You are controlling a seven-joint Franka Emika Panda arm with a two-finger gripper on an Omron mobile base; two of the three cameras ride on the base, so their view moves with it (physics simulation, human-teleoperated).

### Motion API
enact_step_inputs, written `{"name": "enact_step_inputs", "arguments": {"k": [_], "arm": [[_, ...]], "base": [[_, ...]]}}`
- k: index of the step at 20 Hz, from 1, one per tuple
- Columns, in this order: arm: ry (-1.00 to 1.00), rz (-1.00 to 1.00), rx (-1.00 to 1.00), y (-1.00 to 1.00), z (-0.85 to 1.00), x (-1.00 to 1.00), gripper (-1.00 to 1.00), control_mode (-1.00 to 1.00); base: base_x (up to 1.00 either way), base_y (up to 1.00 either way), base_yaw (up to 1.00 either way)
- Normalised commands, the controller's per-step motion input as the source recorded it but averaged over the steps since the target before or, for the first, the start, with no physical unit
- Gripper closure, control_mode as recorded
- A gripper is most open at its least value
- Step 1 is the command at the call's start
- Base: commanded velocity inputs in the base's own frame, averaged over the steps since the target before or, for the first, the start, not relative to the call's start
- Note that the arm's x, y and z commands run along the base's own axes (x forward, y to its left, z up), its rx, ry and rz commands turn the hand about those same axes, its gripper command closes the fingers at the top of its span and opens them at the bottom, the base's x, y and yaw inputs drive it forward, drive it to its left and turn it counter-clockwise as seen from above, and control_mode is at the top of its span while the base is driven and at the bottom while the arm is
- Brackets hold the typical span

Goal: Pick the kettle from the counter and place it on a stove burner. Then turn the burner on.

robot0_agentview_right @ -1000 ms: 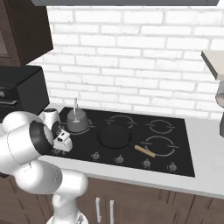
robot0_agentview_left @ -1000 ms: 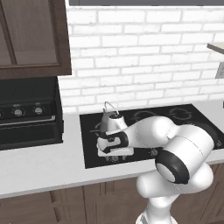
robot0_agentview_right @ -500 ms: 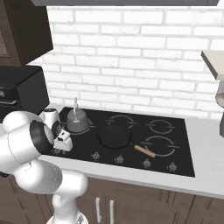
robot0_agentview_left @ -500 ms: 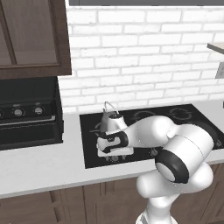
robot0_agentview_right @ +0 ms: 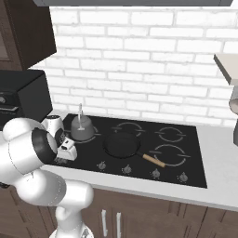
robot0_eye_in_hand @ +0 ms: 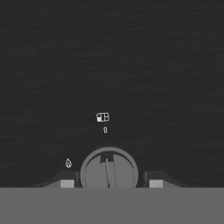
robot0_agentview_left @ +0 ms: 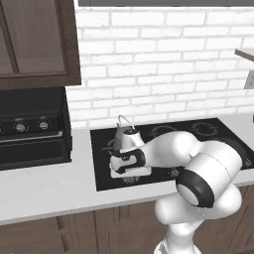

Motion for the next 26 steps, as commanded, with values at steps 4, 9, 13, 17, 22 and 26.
{"name": "enact_step_inputs", "arguments": {"k": [4,9,13,17,22,26], "arm": [[0.00,0.00,0.00,0.00,0.00,0.00,1.00,-1.00],[0.00,0.00,0.00,0.00,0.00,0.00,1.00,-1.00],[0.00,0.07,0.00,0.00,0.00,0.00,1.00,-1.00],[0.00,0.33,0.00,0.00,-0.09,0.00,1.00,-1.00],[0.00,0.48,0.00,0.00,-0.21,0.00,1.00,-1.00],[0.00,0.53,0.00,0.00,-0.25,0.00,1.00,-1.00]], "base": [[0.00,0.00,0.00],[0.00,0.00,0.00],[0.00,0.00,0.00],[0.00,0.00,0.00],[0.00,0.00,0.00],[0.00,0.00,0.00]]}}
